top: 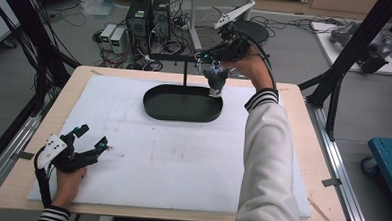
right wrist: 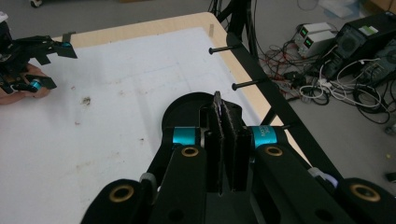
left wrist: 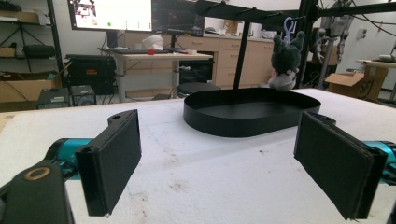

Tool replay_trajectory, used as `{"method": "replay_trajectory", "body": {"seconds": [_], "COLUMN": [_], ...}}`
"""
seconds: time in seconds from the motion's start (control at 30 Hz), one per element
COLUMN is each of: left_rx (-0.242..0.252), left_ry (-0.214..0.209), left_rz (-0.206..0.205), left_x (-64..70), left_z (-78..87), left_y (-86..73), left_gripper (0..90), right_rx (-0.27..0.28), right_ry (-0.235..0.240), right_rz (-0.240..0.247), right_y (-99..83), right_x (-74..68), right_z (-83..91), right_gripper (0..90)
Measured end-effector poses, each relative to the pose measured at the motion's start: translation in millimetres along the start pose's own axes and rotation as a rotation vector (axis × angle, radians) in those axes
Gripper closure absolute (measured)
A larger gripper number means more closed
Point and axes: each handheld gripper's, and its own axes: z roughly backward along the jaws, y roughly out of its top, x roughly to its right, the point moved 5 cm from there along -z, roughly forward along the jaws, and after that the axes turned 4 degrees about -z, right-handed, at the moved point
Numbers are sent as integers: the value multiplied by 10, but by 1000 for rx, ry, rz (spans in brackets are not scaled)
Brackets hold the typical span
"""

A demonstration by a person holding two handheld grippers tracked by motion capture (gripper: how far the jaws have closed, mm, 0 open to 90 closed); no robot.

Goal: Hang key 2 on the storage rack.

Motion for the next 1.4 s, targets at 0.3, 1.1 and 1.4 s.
{"method": "replay_trajectory", "body": {"seconds": [0.3,1.1,1.4], "left_rx": [-3,-3,-4], "left_ry": [0,-1,-1], "left_rz": [-3,-5,-9], "left_x": [-1,4,3], "left_z": [2,1,2], "left_y": [0,0,-1], "left_gripper": [152,152,152], "right_rx": [-40,-108,-107], "right_ry": [14,-4,-14], "right_rz": [13,-40,-66], "right_y": [201,-39,-123], "right_x": [104,315,355], "right_z": [9,-440,-532], "right_gripper": [881,881,881]}}
